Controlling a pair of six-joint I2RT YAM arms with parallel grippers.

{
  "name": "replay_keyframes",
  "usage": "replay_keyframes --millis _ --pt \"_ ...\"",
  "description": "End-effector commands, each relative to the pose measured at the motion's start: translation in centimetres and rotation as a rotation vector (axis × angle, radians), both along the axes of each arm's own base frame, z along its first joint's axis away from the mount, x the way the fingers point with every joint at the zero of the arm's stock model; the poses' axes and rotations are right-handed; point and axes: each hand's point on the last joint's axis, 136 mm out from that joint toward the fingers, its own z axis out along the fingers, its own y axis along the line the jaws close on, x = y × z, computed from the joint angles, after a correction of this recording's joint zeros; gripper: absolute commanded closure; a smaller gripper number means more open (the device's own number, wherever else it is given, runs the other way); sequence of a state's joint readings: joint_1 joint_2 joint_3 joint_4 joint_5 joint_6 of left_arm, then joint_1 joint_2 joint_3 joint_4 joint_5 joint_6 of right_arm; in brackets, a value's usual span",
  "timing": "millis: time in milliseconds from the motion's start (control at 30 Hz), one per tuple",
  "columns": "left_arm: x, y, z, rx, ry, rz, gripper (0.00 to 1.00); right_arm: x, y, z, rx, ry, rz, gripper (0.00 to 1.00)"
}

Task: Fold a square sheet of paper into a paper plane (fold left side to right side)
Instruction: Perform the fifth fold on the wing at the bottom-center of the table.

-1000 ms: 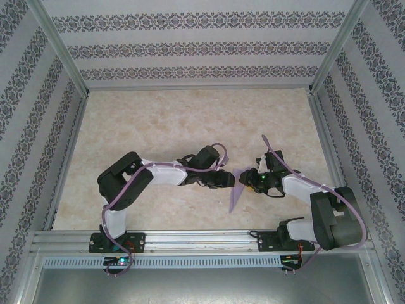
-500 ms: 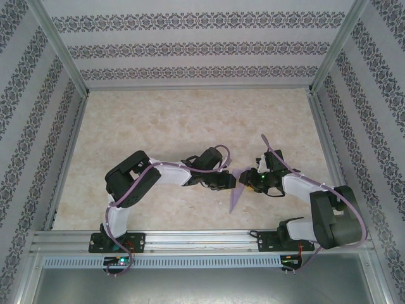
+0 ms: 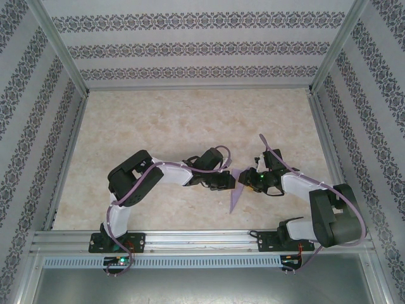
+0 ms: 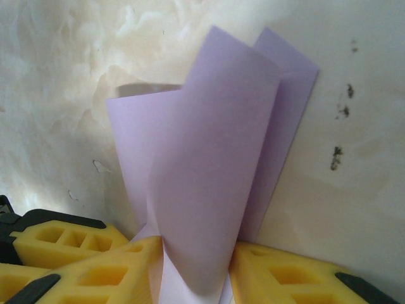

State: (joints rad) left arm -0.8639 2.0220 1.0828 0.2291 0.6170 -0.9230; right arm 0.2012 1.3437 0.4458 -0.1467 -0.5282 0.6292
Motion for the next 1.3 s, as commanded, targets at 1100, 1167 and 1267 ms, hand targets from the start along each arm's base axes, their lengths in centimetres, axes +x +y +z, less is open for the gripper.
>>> replay_keyframes --millis 1100,1167,1267 --pt "0.0 3.1 -6.8 0.286 0.012 0.048 0.91 -0.1 -0.2 -0.1 -0.061 -0.003 0.007 0.62" --pt "-0.1 3.4 -7.1 0.3 0.014 0.053 0.91 -0.1 -0.3 0.0 -0.059 -0.008 0.003 0.61" --pt "-0.2 3.6 -7.5 0.311 0.024 0.058 0.91 0.0 -0.2 0.3 -0.054 -0.017 0.002 0.6"
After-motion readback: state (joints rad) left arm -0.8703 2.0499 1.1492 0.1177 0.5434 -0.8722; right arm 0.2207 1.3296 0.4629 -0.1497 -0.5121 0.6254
